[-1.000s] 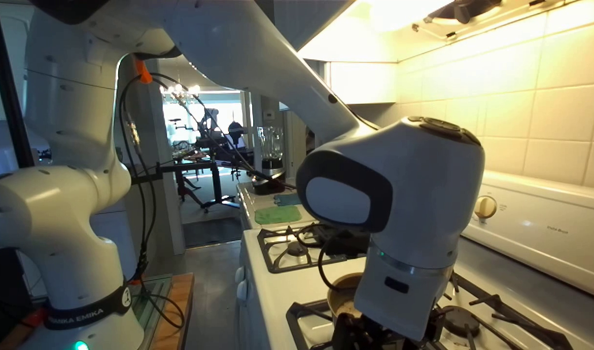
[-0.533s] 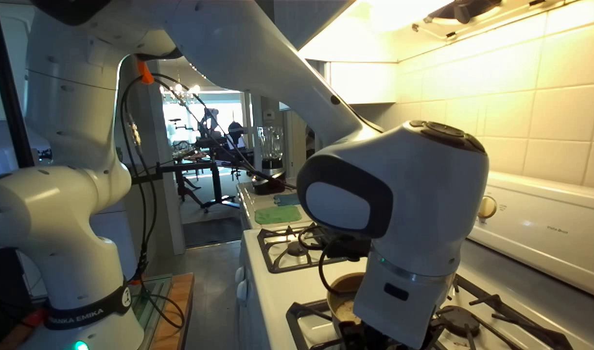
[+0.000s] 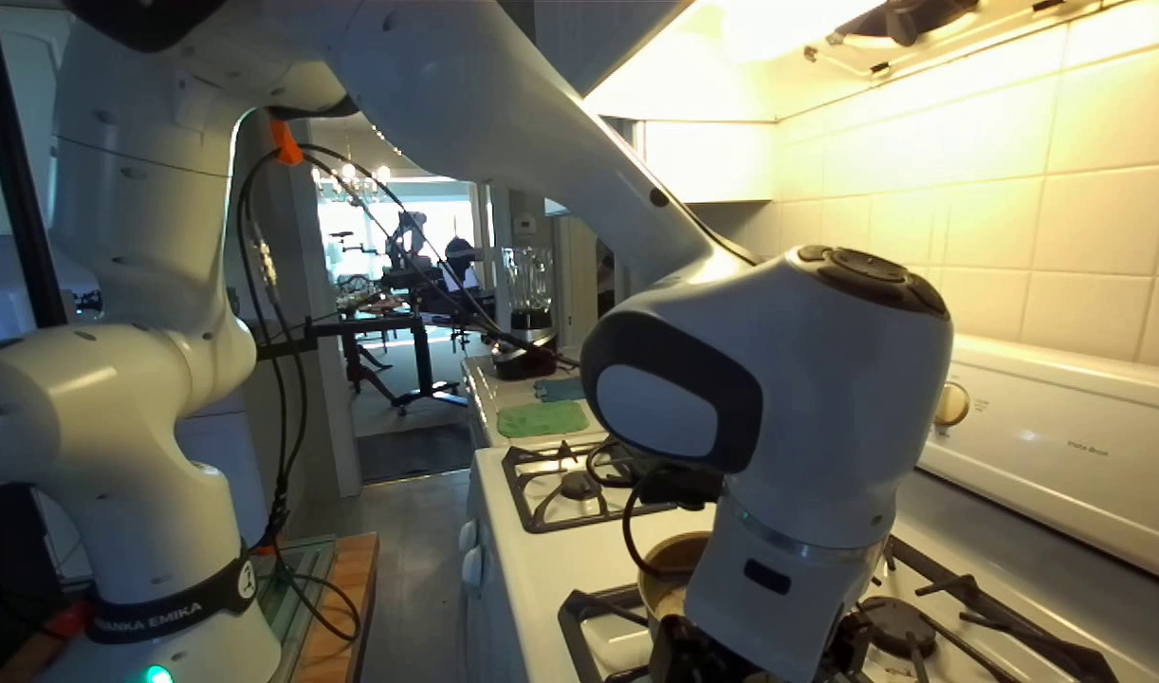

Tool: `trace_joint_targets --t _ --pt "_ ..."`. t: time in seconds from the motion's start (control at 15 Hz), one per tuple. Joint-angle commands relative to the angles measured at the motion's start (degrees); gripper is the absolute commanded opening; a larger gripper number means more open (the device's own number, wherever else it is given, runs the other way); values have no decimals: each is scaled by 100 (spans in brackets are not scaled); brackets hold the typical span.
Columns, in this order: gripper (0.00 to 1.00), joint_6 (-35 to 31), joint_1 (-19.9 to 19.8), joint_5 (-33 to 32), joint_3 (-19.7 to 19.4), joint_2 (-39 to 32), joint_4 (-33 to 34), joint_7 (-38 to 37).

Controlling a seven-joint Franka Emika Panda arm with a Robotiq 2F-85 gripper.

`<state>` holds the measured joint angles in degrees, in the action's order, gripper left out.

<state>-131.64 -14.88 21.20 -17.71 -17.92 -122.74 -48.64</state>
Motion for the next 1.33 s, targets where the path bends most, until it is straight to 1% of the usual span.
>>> trace_joint_targets --t 0.0,0.07,0.13,0.4,0.6,1.0,1.27 --pt "84 130 -107 389 136 -156 167 54" --pt "73 128 -105 443 151 -171 172 50" --pt "60 109 -106 500 166 -181 172 55" --pt "31 75 -115 672 194 -222 208 53" --pt "11 60 -117 733 195 -240 231 52" --pt "11 25 -119 777 200 -276 310 40" --pt "11 -3 -112 798 230 -344 567 3"
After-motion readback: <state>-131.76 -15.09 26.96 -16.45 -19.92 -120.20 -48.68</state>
